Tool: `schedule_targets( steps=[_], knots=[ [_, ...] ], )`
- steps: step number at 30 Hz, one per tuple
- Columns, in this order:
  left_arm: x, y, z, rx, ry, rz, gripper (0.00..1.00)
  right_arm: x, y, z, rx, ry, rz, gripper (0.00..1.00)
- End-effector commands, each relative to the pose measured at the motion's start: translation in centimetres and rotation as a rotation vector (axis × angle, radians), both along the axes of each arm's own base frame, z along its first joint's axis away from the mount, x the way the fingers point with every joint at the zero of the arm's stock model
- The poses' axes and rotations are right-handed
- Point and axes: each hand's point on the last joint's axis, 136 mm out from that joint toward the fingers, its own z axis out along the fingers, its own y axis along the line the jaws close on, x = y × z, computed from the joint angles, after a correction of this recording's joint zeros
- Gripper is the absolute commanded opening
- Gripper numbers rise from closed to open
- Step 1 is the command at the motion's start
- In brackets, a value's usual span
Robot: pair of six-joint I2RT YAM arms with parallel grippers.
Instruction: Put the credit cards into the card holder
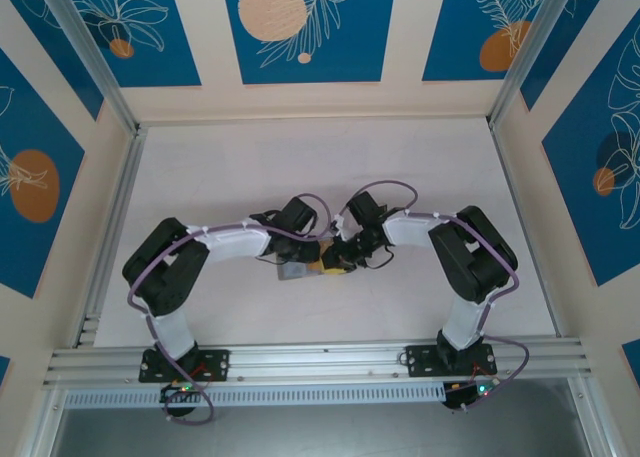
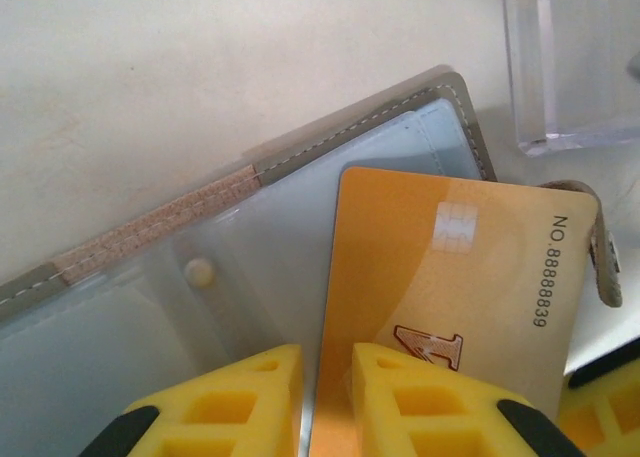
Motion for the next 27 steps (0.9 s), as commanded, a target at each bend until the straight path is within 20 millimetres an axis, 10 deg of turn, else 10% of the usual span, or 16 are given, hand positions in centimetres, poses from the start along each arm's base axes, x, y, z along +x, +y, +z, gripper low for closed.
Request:
schedule_targets(
  steps=[1,21,27],
  knots=[
    [-2.3,1.6,-2.3,0.061,0.08,-0.005,0.2,0.9,0.9,1.4,0.095,-0.008,-0.006,0.21],
    [-2.6,1.8,-1.9,0.042,0.07,-0.007,0.2,4.2,0.5,0.4,0.061,0.021,-0.135,0.09],
    [-1.2,1.1,3.7,-0.126,0.027,0.012,0.22,3.6,0.4,0.9,0.047,0.004,-0.116,0.0]
  ],
)
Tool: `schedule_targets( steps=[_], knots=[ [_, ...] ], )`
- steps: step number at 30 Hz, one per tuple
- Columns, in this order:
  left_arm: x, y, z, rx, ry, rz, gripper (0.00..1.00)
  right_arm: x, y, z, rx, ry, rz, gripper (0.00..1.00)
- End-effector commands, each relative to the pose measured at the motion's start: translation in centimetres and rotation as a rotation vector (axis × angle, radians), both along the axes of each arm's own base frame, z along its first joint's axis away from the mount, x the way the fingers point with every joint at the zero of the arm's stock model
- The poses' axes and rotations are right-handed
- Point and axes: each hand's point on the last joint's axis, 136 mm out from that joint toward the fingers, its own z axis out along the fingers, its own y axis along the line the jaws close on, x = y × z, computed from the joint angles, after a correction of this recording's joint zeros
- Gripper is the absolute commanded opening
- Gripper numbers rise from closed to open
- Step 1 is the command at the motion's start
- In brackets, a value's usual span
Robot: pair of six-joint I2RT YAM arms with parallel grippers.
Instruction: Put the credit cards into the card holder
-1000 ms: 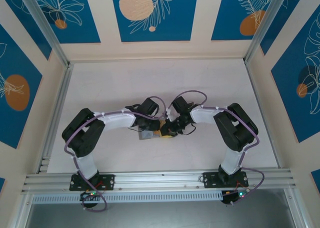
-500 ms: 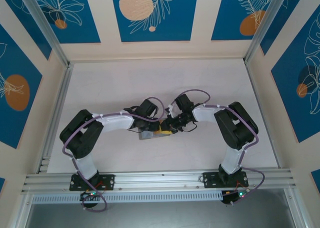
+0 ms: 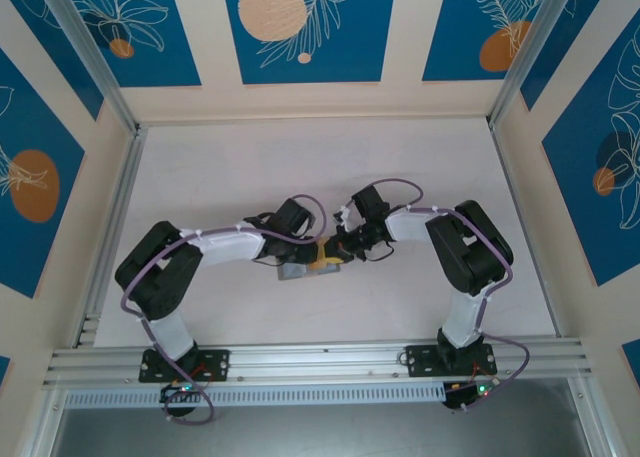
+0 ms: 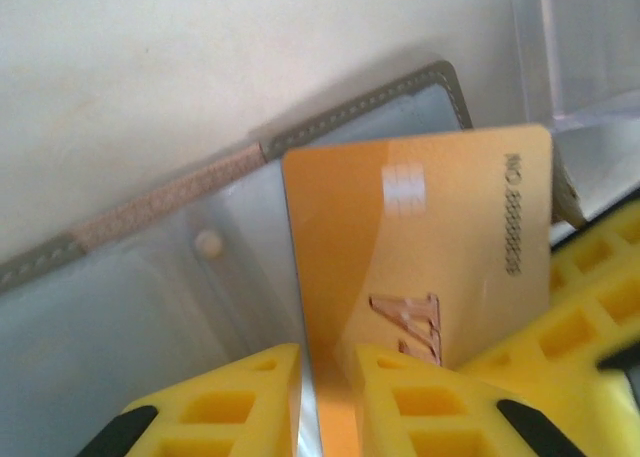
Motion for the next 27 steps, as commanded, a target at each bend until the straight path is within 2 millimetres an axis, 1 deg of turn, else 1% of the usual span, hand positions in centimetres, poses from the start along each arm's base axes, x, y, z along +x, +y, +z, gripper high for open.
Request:
schedule_targets(
  steps=[1,3,5,7,8,12,17,22,27],
  knots=[
    [-0.8,0.5,3.8,-0.104,0.018,0.005,0.23,0.4,0.3,1.2,0.003,-0.046,0.013,0.0],
    [-0.8,1.3,5.2,-0.126,0.005,0.016,0.24,0.2,0.2,1.6,0.0,-0.055,0.019,0.0],
    [-0.8,2.7,5.5,-0.094,-0.004,0.031,0.24,0.1,0.4,2.3,-0.003,-0.083,0.028,0.0],
    [-1.0,4.3,4.8,-0.017,-0.011,0.04,0.24,0.0,0.6,3.1,-0.011,-0.117,0.04,0.0],
    [-1.1,4.8,4.3,0.013,-0.01,0.039,0.24,0.0,0.7,3.4,-0.015,-0.131,0.044,0.0],
    [-0.9,5.4,2.5,0.083,0.0,0.025,0.22,-0.1,1.6,4.5,-0.008,-0.168,0.073,0.0],
    [-0.9,6.2,0.4,0.17,0.016,0.021,0.21,-0.3,2.4,4.0,-0.022,-0.172,0.103,0.0],
    [-1.8,7.5,-1.5,0.249,0.041,0.025,0.2,0.0,2.3,3.1,-0.048,-0.175,0.102,0.0],
    [-2.6,8.1,-2.6,0.28,0.059,0.022,0.2,0.4,2.1,2.3,-0.086,-0.19,0.092,0.0]
  ],
)
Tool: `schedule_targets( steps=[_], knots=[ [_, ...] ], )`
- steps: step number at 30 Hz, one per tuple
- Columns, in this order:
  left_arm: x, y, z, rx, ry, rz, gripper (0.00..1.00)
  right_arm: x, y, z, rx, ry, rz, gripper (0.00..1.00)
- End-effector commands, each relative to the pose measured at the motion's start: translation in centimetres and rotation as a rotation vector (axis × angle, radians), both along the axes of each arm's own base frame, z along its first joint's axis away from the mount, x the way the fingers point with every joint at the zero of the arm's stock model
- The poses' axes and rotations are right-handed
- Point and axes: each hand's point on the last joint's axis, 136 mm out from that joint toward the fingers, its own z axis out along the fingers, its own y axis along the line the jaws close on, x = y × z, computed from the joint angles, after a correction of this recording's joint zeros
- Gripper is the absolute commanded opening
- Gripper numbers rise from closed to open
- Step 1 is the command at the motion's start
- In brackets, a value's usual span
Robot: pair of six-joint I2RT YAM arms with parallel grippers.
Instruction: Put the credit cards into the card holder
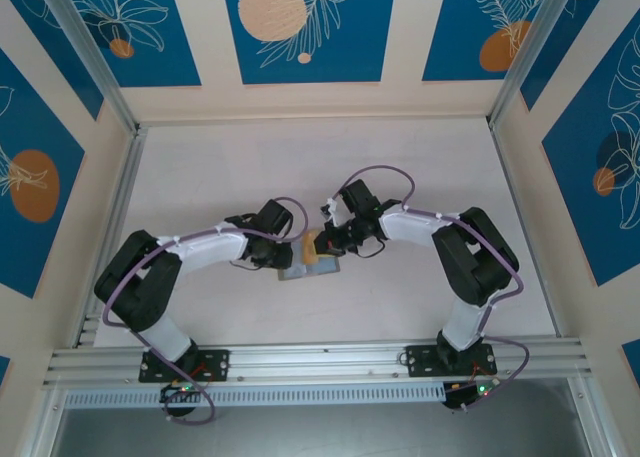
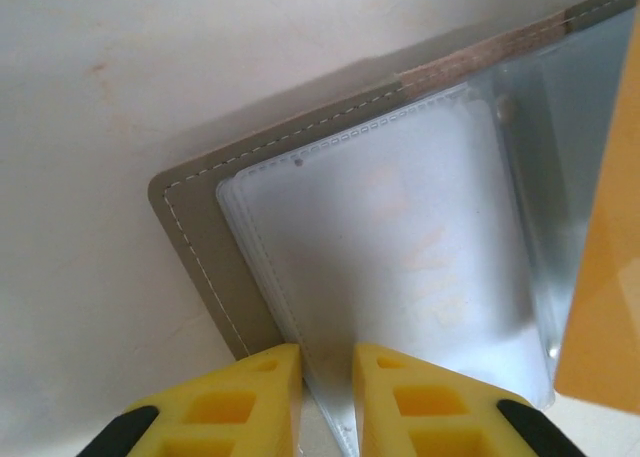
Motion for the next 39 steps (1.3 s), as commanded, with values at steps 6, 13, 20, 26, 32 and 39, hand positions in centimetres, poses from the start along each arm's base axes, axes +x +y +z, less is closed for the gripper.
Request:
schedule_targets(
  steps=[6,13,20,26,32,39],
  knots=[
    [-1.8,1.6,-2.2,0.091,0.047,-0.007,0.19,0.5,0.0,-1.0,-0.04,-0.014,-0.003,0.0],
    [-2.1,1.7,-2.5,0.086,0.053,-0.001,0.19,0.4,0.4,-1.6,-0.026,0.001,-0.001,0.0],
    [-2.1,1.5,-2.4,0.077,0.054,-0.002,0.19,0.3,0.6,-1.6,-0.017,0.003,0.005,0.0],
    [-2.2,1.5,-2.3,0.073,0.051,0.0,0.19,-0.3,0.9,-2.5,-0.011,0.021,0.008,0.0],
    [-2.2,1.6,-2.4,0.077,0.053,0.002,0.19,-1.7,0.6,-3.9,0.002,0.079,0.002,0.0],
    [-2.2,1.6,-2.5,0.075,0.056,0.002,0.19,-3.8,-0.2,-5.7,-0.001,0.144,0.019,0.0]
  ],
)
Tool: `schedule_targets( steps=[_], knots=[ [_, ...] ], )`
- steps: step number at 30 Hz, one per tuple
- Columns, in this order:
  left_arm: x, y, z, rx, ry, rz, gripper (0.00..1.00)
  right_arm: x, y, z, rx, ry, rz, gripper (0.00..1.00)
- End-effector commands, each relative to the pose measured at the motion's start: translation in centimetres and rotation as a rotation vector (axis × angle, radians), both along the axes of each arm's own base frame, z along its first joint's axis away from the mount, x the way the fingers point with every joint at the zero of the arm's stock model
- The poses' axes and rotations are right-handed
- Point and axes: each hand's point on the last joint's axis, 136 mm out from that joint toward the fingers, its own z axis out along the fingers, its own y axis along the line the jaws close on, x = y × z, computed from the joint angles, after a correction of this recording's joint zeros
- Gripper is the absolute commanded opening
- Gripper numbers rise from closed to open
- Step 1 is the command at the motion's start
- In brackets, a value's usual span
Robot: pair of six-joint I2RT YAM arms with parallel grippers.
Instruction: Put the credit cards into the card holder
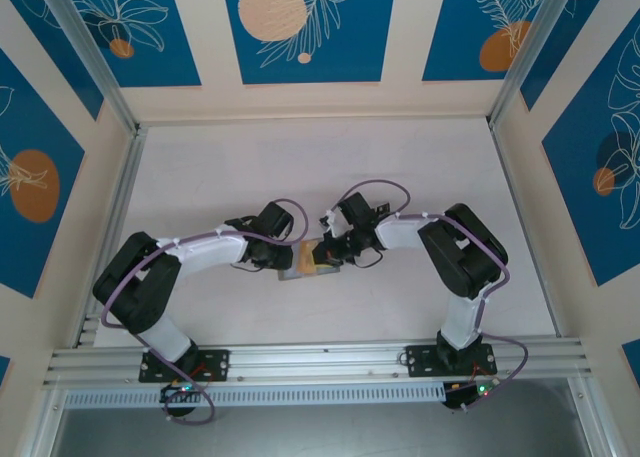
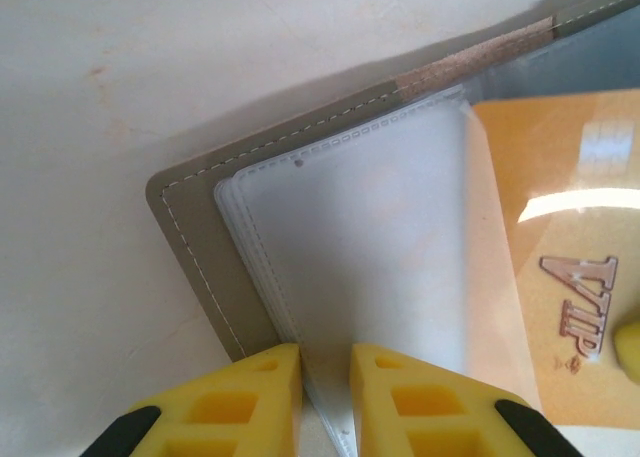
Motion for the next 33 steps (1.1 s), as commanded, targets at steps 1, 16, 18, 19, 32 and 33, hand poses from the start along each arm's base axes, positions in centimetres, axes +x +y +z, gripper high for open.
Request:
schedule_targets(
  steps=[1,16,18,19,32,33],
  knots=[
    [-2.2,1.7,-2.3,0.079,0.077,0.002,0.19,-2.4,-1.1,-2.7,-0.057,0.095,0.017,0.0],
    [-2.2,1.3,-1.9,0.054,0.071,-0.007,0.19,-1.5,1.0,-2.9,-0.061,0.112,0.085,0.0],
    [-2.1,1.0,-1.7,0.04,0.069,-0.01,0.19,-1.6,1.9,-2.7,-0.049,0.101,0.088,0.0],
    [-2.1,0.9,-1.7,0.034,0.066,-0.012,0.19,-1.6,2.2,-2.7,-0.046,0.098,0.088,0.0],
    [-1.6,-0.1,2.1,-0.1,0.022,0.01,0.24,-1.6,0.8,2.1,-0.078,-0.004,0.103,0.3],
    [-1.6,-0.1,2.5,-0.124,0.02,0.02,0.25,-1.6,0.6,2.4,-0.083,-0.009,0.106,0.31]
  ],
)
